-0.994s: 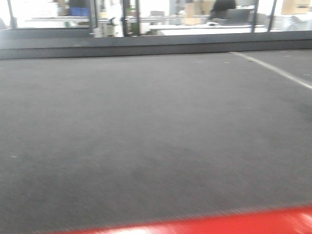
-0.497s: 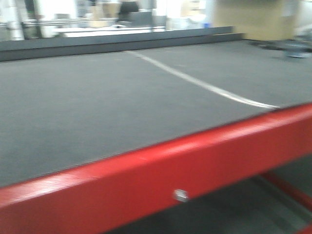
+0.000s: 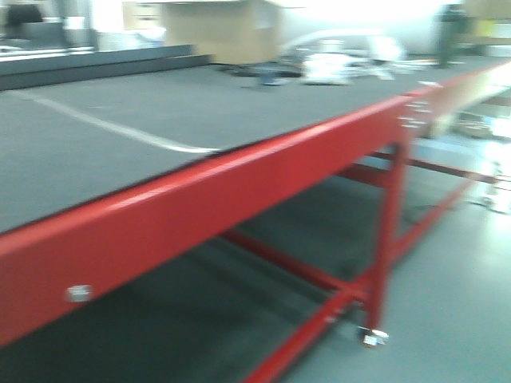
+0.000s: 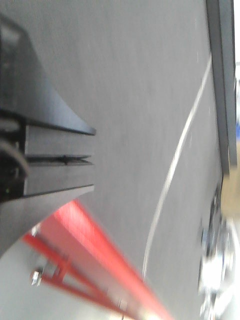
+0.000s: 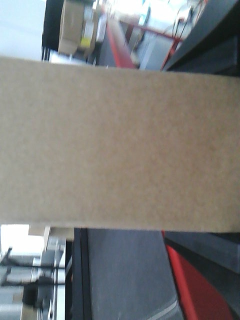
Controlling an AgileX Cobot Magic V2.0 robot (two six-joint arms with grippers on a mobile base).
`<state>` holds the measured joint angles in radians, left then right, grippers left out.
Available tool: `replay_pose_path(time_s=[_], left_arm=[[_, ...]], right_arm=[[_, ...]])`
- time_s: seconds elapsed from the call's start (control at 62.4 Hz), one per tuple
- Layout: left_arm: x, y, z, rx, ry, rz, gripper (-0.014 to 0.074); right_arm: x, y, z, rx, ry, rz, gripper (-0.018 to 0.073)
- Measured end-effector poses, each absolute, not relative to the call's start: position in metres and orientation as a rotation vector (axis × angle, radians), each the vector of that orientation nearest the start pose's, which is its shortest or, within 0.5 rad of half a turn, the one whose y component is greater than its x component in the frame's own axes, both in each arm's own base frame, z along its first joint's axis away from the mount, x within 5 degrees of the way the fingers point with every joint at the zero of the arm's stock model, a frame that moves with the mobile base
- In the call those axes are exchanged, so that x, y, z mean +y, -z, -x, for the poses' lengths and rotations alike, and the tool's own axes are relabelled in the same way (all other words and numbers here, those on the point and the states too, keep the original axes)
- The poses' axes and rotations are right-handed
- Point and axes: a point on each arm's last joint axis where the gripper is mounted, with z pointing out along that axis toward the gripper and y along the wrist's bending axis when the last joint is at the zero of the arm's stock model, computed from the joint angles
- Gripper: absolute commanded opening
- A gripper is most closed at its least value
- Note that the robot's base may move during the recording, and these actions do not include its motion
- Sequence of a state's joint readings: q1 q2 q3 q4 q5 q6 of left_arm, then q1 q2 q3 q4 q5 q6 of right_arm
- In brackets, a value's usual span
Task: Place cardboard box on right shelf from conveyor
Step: 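Drive the base to the steel shelf rack holding the box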
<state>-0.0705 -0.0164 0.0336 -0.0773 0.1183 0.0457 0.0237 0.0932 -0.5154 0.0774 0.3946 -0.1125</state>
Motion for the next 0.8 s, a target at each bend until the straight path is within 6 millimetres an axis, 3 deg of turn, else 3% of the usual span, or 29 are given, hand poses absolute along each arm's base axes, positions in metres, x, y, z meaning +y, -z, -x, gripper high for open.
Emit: replay_pose_path(time_s=[0.801], left_arm=[[-0.0048,-0.1920,-0.0563,1.619,0.086,-0.039,-0.0116]], right_arm=[[0.0032,-0.3396,-0.0208,1.453,-0.009,0.070,0.0057]])
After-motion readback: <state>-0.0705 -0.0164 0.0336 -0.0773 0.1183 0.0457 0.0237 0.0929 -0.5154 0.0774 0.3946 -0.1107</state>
